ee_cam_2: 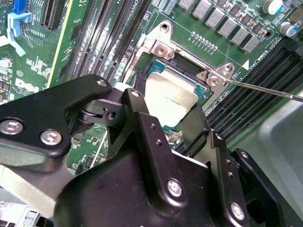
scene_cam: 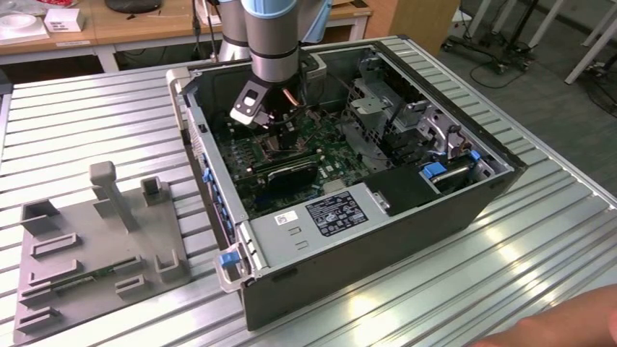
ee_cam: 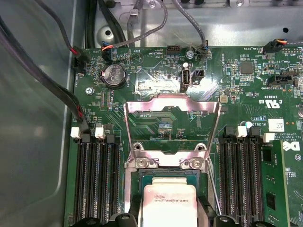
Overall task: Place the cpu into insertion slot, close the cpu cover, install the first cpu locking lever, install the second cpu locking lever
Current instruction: 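Place the cpu into insertion slot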
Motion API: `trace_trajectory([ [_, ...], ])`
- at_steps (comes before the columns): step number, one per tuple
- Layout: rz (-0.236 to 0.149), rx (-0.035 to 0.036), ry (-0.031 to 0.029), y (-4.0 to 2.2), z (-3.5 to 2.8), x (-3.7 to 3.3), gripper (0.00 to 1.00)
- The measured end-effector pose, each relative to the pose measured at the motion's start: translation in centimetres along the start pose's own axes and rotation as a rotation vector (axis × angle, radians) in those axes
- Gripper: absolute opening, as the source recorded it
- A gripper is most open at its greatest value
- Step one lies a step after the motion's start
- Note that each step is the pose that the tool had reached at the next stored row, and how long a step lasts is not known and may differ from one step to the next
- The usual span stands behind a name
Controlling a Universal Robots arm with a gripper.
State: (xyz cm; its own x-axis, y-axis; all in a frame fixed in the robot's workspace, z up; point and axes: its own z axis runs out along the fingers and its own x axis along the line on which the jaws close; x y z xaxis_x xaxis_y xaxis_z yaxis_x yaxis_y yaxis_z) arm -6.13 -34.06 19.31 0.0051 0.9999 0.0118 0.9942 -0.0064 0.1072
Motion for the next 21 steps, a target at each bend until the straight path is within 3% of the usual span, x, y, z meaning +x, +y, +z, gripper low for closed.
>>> trace_trajectory([
  [9,0.026,-0.0004,-0.0026,0.00,0.03,0.00,0.54],
  [21,0.027,-0.0003,-0.0030,-0.01,0.07,0.00,0.54],
])
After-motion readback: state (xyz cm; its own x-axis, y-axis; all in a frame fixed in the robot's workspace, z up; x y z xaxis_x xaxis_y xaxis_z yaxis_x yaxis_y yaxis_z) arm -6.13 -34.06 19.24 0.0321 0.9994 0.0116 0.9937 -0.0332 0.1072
